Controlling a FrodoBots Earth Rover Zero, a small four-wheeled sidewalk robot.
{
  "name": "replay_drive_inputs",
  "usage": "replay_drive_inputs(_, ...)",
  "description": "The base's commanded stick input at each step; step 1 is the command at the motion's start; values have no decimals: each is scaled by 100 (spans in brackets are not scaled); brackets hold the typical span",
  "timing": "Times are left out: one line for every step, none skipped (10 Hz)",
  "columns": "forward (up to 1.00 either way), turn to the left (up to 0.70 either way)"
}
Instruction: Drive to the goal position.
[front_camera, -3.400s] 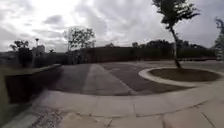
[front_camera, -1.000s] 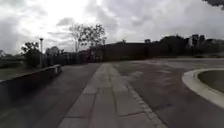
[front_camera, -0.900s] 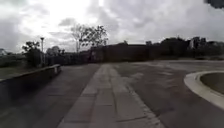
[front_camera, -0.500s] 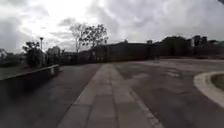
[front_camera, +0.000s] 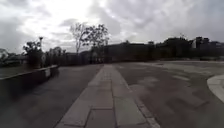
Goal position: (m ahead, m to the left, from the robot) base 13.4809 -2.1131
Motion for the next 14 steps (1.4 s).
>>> replay_drive_inputs(85,0)
replay_drive_inputs(85,0)
replay_drive_inputs(85,0)
replay_drive_inputs(85,0)
replay_drive_inputs(85,0)
replay_drive_inputs(85,0)
replay_drive_inputs(85,0)
replay_drive_inputs(85,0)
replay_drive_inputs(85,0)
replay_drive_inputs(85,0)
replay_drive_inputs(85,0)
replay_drive_inputs(85,0)
replay_drive_inputs(85,0)
replay_drive_inputs(85,0)
